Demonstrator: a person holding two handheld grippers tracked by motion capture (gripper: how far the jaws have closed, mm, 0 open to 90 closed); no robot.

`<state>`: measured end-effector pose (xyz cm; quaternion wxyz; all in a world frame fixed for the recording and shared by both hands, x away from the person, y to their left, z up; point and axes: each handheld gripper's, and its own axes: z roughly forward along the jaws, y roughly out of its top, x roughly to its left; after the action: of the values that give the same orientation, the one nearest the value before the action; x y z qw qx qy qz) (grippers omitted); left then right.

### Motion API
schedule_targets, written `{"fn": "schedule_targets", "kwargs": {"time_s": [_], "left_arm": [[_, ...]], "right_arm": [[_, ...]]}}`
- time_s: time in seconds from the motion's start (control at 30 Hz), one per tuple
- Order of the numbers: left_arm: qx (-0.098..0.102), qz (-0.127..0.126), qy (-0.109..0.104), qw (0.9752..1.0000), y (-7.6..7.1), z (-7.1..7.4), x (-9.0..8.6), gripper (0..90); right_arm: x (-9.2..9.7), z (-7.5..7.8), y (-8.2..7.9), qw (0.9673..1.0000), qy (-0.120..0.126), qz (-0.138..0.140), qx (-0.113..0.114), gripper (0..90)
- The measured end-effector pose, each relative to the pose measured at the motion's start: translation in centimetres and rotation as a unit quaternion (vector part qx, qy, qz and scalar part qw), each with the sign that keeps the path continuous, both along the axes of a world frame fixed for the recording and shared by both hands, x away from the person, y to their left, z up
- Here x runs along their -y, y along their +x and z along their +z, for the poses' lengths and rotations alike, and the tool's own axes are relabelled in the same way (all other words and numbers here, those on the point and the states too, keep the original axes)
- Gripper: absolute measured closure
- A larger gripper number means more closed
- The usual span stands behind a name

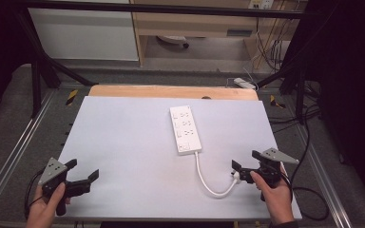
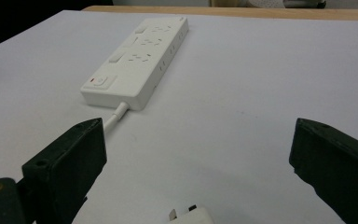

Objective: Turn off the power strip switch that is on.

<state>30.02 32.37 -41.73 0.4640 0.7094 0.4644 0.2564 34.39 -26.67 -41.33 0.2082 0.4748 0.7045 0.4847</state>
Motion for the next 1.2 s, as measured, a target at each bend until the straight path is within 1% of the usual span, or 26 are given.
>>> {"fn": "schedule_targets", "kwargs": {"time_s": [0.1,0.33,0.37,0.6,0.67,0.73,1.0,1.1,1.2], "left_arm": [[-0.003,-0.001,0.003,1.0,0.0,0.0,0.0,6.5],[-0.008,-0.001,0.006,0.9999,0.1,-0.2,0.1,6.6],[-0.009,-0.002,0.006,0.9999,0.1,-0.2,0.2,6.7],[-0.01,-0.003,0.007,0.9999,0.1,-0.2,0.2,6.7],[-0.012,-0.003,0.007,0.9999,0.1,-0.2,0.2,6.7],[-0.013,-0.003,0.008,0.9999,0.1,-0.3,0.2,6.8],[-0.013,-0.003,0.01,0.9999,0.1,-0.3,0.2,6.7],[-0.014,-0.003,0.011,0.9998,0.1,-0.3,0.2,6.8],[-0.015,-0.003,0.012,0.9998,0.1,-0.3,0.2,6.8]], "right_arm": [[-0.3,0.1,0.3,1.0,0.001,0.003,-0.007,4.7],[-0.9,0.5,0.8,0.9999,-0.003,0.01,-0.013,5.2],[-1.0,0.8,1.1,0.9997,-0.012,0.015,-0.016,5.4],[-1.5,1.5,1.8,0.9991,-0.022,0.023,-0.029,5.5],[-1.6,1.5,1.8,0.9989,-0.024,0.025,-0.031,5.6],[-1.9,1.8,2.1,0.9986,-0.032,0.03,-0.032,5.7],[-2.9,2.3,2.8,0.9981,-0.038,0.037,-0.032,5.7],[-3.4,2.6,3.2,0.998,-0.041,0.04,-0.027,5.8],[-3.7,2.7,3.3,0.9981,-0.04,0.038,-0.029,6.1]]}}
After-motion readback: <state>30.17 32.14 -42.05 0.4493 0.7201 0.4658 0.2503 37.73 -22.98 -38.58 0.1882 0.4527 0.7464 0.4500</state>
